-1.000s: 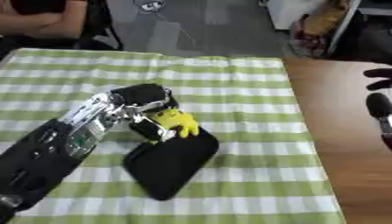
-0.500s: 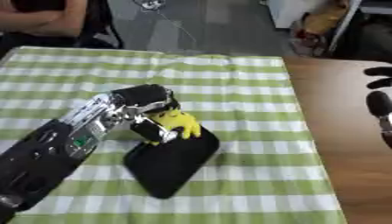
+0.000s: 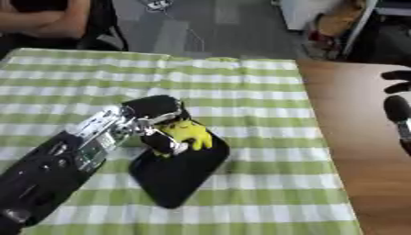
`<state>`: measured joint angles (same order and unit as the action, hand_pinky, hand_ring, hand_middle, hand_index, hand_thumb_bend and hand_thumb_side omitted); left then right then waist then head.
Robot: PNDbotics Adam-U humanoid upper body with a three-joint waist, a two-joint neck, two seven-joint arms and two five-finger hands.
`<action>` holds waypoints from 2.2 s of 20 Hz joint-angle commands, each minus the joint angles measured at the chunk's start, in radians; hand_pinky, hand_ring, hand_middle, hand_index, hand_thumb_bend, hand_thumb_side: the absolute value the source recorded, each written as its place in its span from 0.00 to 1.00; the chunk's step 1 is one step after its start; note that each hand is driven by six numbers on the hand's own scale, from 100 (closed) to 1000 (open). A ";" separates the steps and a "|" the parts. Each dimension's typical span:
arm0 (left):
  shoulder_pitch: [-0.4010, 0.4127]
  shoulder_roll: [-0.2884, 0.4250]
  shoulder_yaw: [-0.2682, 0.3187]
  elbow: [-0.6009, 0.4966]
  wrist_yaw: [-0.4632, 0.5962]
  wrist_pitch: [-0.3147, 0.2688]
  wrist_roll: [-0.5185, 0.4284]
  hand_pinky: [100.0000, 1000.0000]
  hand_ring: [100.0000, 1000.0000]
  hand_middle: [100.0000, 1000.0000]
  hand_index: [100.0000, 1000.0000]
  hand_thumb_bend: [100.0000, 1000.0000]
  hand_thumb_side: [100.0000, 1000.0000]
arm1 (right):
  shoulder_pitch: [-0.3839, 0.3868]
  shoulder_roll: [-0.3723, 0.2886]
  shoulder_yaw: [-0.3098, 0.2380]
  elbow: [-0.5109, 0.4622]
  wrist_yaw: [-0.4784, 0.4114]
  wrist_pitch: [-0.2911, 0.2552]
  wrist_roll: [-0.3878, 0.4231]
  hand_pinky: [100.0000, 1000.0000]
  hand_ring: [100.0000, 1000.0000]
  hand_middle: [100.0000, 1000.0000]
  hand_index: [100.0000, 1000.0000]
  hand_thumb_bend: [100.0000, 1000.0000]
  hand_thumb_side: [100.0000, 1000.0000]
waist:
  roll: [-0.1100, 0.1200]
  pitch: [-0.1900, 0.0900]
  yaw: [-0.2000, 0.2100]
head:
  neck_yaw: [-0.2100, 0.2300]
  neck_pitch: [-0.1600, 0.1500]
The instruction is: Pick up objects on the table and place them in the box.
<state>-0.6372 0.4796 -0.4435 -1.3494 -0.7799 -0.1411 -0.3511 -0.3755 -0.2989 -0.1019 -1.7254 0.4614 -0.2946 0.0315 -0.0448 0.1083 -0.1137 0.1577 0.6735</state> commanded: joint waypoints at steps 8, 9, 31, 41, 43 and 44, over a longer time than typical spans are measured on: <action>0.000 0.010 0.005 0.003 0.014 -0.079 -0.069 0.69 0.63 0.73 0.80 0.99 0.59 | -0.012 -0.018 -0.006 -0.015 0.004 0.001 0.000 0.56 0.68 0.77 0.91 0.60 1.00 | -0.001 -0.016 0.000 | -0.002 -0.006; 0.001 0.011 0.007 0.003 0.014 -0.081 -0.079 0.70 0.66 0.75 0.83 1.00 0.59 | -0.012 -0.018 -0.006 -0.016 0.005 0.001 -0.001 0.56 0.68 0.77 0.91 0.60 1.00 | -0.001 -0.016 0.000 | -0.002 -0.006; 0.007 0.021 0.024 -0.012 0.004 -0.069 -0.132 0.80 0.78 0.83 0.88 1.00 0.58 | -0.008 -0.018 -0.008 -0.015 0.008 0.005 -0.004 0.56 0.68 0.77 0.91 0.60 1.00 | -0.002 -0.017 0.007 | -0.002 -0.009; 0.032 0.009 0.083 -0.055 0.142 -0.042 0.181 0.73 0.78 0.88 1.00 0.92 0.90 | -0.006 -0.018 -0.010 -0.015 0.008 0.007 -0.008 0.55 0.68 0.77 0.91 0.60 1.00 | -0.003 -0.016 0.011 | -0.008 -0.009; 0.044 0.011 0.091 -0.065 0.197 -0.038 0.312 0.72 0.78 0.87 1.00 0.90 0.90 | -0.007 -0.017 -0.010 -0.015 0.008 0.007 -0.009 0.55 0.68 0.77 0.91 0.60 1.00 | -0.003 -0.016 0.011 | -0.009 -0.010; 0.051 0.013 0.093 -0.070 0.214 -0.037 0.349 0.71 0.78 0.87 1.00 0.89 0.89 | -0.006 -0.017 -0.011 -0.016 0.008 0.007 -0.009 0.55 0.68 0.77 0.91 0.60 1.00 | -0.003 -0.016 0.010 | -0.010 -0.011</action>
<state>-0.5749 0.4807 -0.3679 -1.3947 -0.5972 -0.1817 -0.0697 -0.3755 -0.2989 -0.1027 -1.7253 0.4685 -0.2891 0.0262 -0.0490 0.1083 -0.1032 0.1577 0.6733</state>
